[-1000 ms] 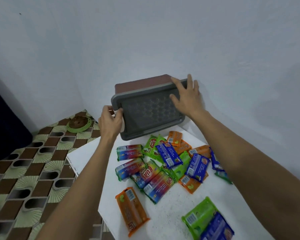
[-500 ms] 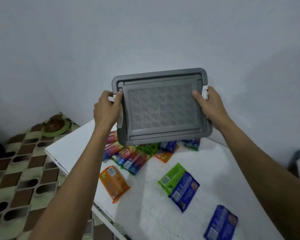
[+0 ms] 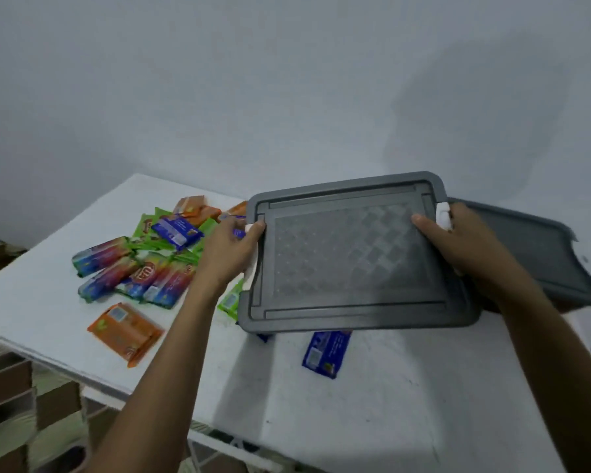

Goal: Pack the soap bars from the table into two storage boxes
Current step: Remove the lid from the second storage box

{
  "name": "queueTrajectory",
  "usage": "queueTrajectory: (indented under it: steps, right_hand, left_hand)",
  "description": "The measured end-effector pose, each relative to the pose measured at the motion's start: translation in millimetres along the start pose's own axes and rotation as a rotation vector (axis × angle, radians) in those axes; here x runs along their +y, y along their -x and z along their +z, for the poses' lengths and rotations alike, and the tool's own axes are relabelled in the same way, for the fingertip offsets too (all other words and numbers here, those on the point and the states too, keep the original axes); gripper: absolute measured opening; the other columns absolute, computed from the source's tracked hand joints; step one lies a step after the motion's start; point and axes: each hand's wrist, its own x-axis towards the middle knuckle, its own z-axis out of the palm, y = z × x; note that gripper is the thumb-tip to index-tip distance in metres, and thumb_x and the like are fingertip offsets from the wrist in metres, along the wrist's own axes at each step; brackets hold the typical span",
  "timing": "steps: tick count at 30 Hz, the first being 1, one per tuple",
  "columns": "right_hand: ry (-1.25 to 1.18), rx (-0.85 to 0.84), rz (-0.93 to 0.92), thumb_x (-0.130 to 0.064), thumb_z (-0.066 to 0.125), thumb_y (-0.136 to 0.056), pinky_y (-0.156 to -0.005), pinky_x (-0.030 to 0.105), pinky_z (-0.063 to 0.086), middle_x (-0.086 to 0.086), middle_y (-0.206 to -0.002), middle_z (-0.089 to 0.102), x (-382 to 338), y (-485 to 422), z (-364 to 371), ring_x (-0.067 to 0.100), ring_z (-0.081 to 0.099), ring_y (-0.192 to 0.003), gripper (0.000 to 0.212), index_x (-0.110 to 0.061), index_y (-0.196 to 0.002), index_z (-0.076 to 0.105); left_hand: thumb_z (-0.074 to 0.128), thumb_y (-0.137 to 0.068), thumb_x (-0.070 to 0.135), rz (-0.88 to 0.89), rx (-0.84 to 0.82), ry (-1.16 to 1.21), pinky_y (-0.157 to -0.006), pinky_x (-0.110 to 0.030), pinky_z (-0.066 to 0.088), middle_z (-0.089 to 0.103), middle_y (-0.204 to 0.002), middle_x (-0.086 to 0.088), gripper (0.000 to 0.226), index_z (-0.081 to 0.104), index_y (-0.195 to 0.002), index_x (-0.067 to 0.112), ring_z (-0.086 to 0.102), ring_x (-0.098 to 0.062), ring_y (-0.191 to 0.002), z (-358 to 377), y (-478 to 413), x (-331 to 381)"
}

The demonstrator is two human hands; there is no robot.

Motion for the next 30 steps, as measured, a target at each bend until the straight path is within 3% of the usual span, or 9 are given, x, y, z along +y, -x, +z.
queueTrajectory:
  steps: [2,4,9,15,20,23,27,30]
  right_hand:
    - [0.013,0.005,0.041,-0.073,0.053,-0.080,-0.078,0.042,0.052,0.004,-0.099,0.061,21.0,17.4,-17.0,0.024,0.060,-0.089,0.061,-0.017,-0.104,0.056]
    - [0.011,0.014,0.067,-0.062,0.054,-0.086,-0.074,0.038,0.048,0.004,-0.101,0.058,37.7,38.6,-31.4,0.022,0.057,-0.089,0.052,-0.015,-0.108,0.054]
    - [0.022,0.055,0.151,-0.056,0.055,-0.088,-0.083,0.040,0.047,0.004,-0.109,0.055,78.0,84.2,-65.7,0.025,0.054,-0.097,0.050,-0.015,-0.116,0.051]
    - [0.064,0.049,0.290,-0.054,0.053,-0.091,-0.061,0.029,0.034,0.004,-0.102,0.052,119.5,130.0,-75.8,0.021,0.049,-0.086,0.042,-0.015,-0.107,0.048]
    - [0.021,0.031,0.372,-0.058,0.051,-0.090,-0.066,0.031,0.042,0.004,-0.102,0.057,145.9,150.6,-49.5,0.018,0.054,-0.084,0.046,-0.016,-0.107,0.051]
    - [-0.003,0.036,0.391,-0.058,0.051,-0.090,-0.079,0.038,0.049,0.005,-0.100,0.059,154.3,157.0,-30.3,0.024,0.057,-0.089,0.047,-0.014,-0.106,0.054]
    - [-0.091,0.046,0.380,-0.054,0.052,-0.091,-0.064,0.029,0.046,0.001,-0.094,0.061,154.0,164.5,-12.6,0.016,0.058,-0.082,0.041,-0.014,-0.101,0.055]
    - [-0.114,0.042,0.345,-0.051,0.049,-0.093,-0.062,0.027,0.044,0.003,-0.089,0.061,151.6,167.1,-4.2,0.017,0.058,-0.079,0.037,-0.014,-0.094,0.054]
  left_hand:
    - [0.057,-0.079,0.064,-0.001,-0.055,-0.007,-0.063,-0.037,0.049,0.064,-0.074,-0.001,0.042,0.055,-0.083,0.023,0.061,-0.023,-0.069,20.4,14.6,6.3]
    - [0.060,-0.084,0.056,0.002,-0.092,-0.031,-0.056,-0.030,0.041,0.061,-0.066,0.001,0.035,0.053,-0.081,0.022,0.057,-0.018,-0.059,39.6,31.7,12.4]
    - [0.061,-0.085,0.054,-0.011,-0.230,-0.026,-0.053,-0.028,0.040,0.065,-0.068,-0.004,0.036,0.055,-0.088,0.019,0.059,-0.021,-0.059,86.2,74.5,20.5]
    - [0.059,-0.086,0.055,-0.013,-0.336,-0.124,-0.059,-0.033,0.048,0.069,-0.075,-0.002,0.033,0.053,-0.087,0.022,0.063,-0.020,-0.068,122.3,110.0,22.5]
    - [0.054,-0.089,0.055,0.016,-0.295,-0.295,-0.055,-0.027,0.037,0.065,-0.082,-0.001,0.036,0.052,-0.096,0.020,0.059,-0.017,-0.074,120.5,124.6,20.5]
    - [0.051,-0.091,0.053,0.030,-0.255,-0.378,-0.065,-0.030,0.039,0.060,-0.091,-0.002,0.040,0.052,-0.108,0.017,0.055,-0.020,-0.082,114.9,129.9,19.0]
    - [0.049,-0.093,0.051,0.062,-0.202,-0.452,-0.070,-0.031,0.037,0.064,-0.100,-0.010,0.045,0.053,-0.117,0.013,0.054,-0.024,-0.085,109.2,130.9,18.1]
    - [0.048,-0.092,0.052,0.083,-0.195,-0.484,-0.068,-0.032,0.037,0.067,-0.101,-0.012,0.045,0.055,-0.113,0.013,0.058,-0.029,-0.088,102.0,127.7,12.8]
